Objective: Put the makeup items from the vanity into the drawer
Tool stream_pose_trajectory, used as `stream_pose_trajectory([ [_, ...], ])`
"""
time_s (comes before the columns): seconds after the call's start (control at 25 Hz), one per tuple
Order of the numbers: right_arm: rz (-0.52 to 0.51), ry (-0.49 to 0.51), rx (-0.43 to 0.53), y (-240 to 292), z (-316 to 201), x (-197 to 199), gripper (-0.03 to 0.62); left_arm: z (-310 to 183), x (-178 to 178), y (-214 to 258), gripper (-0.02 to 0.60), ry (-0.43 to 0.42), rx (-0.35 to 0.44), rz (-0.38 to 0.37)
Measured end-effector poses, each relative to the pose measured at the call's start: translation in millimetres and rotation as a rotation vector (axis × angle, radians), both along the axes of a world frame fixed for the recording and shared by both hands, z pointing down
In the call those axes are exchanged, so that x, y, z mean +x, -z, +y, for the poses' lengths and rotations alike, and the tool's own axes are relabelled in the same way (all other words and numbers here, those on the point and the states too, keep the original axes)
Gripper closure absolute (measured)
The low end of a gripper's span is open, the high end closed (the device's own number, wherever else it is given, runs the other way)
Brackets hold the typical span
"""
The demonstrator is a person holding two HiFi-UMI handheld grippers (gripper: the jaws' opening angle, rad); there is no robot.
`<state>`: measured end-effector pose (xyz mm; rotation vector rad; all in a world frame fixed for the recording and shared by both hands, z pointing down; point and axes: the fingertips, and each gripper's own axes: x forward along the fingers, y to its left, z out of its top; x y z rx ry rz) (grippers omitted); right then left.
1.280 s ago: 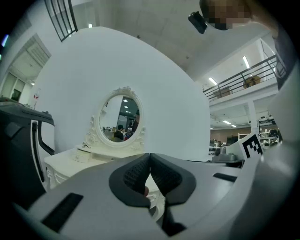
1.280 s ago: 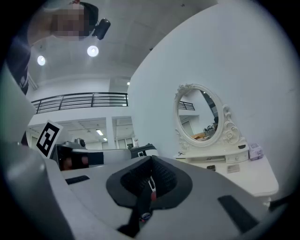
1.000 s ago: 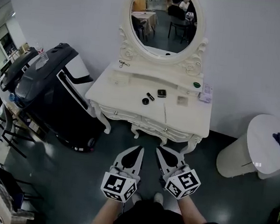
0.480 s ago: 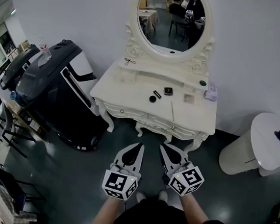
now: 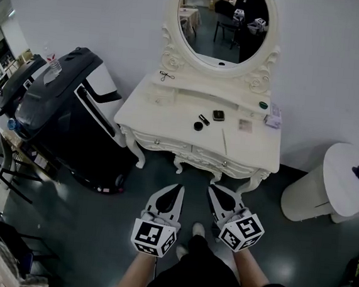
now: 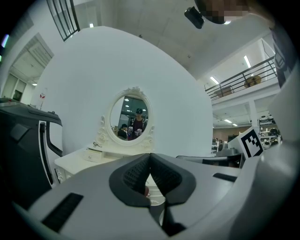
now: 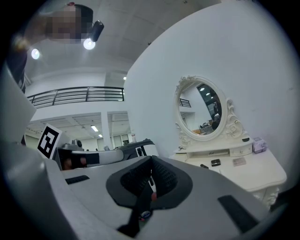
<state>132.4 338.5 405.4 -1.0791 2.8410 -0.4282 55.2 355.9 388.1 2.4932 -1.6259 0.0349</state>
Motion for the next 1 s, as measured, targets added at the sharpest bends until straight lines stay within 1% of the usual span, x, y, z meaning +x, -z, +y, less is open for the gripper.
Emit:
stream_pose_trajectory([
  [0.24, 0.002, 0.002, -0.025, -11.2, -32.8, -6.6, 0.571, -28.4, -9.8, -11.3, 0.568, 0.005, -0.026, 0.011],
  [0.52, 0.019, 0.020, -0.042, -21.5, -87.7, -13.5, 0.571, -82.2, -16.1, -22.0, 0.568, 0.019, -0.053, 0.018],
  [0.8, 0.025, 0.050, -0.056, -29.5, -142.2, -16.1, 0.571, -138.0, -14.1, -25.1, 0.568, 0.035, -0.071, 0.010],
  [1.0, 0.010, 0.062, -0.071, -32.0, -171.7, -11.1, 0.571, -169.3, -9.0, -24.7, 0.568, 0.046, -0.077, 0.011],
])
